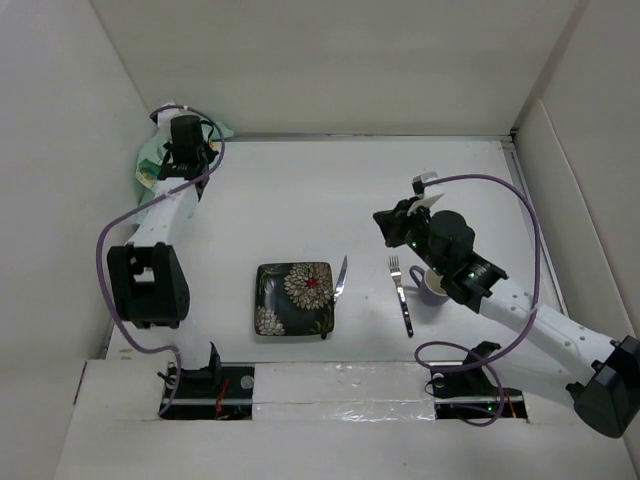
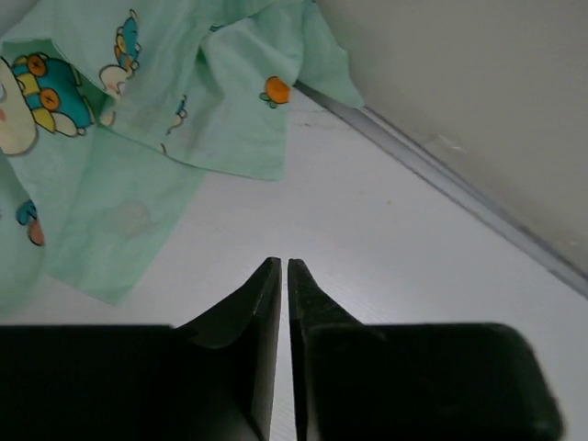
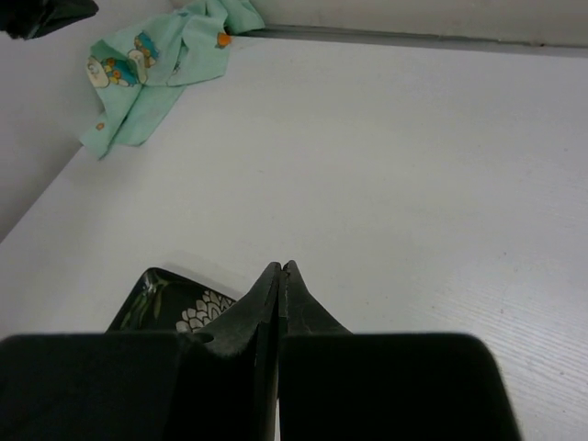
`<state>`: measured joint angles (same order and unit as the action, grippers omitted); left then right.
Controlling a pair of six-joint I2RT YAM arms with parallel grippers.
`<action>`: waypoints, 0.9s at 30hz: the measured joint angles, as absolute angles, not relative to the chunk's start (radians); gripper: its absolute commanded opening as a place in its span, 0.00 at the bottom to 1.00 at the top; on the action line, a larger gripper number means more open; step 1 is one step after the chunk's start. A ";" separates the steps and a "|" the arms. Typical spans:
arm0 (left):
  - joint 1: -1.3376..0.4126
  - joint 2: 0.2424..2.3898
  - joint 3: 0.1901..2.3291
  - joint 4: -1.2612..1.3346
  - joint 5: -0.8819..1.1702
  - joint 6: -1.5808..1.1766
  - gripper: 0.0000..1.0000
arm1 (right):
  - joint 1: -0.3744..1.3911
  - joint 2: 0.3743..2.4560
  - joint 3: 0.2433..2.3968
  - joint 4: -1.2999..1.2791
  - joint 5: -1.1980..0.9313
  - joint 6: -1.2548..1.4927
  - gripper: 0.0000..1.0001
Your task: Set the dinner table for one person
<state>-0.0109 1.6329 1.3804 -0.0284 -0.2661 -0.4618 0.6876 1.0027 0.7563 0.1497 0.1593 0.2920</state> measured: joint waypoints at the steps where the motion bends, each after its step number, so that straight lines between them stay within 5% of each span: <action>1: -0.011 1.679 1.409 -0.033 -0.280 -0.445 0.32 | 0.688 1.016 0.756 0.150 0.156 0.292 0.05; 4: -0.011 1.810 1.499 -0.092 -0.321 -0.401 0.45 | 0.688 1.026 0.756 0.150 0.150 0.296 0.41; 6: -0.011 1.893 1.560 -0.129 -0.348 -0.386 0.47 | 0.688 1.029 0.757 0.151 0.150 0.294 0.53; 27: 0.058 2.496 2.185 -0.286 -0.241 -0.385 0.52 | 0.701 1.173 0.777 0.167 0.095 0.284 0.53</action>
<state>0.0582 2.4958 2.1853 -0.2859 -0.2409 -0.3851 0.7006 1.1732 0.7773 0.1669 0.0952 0.2836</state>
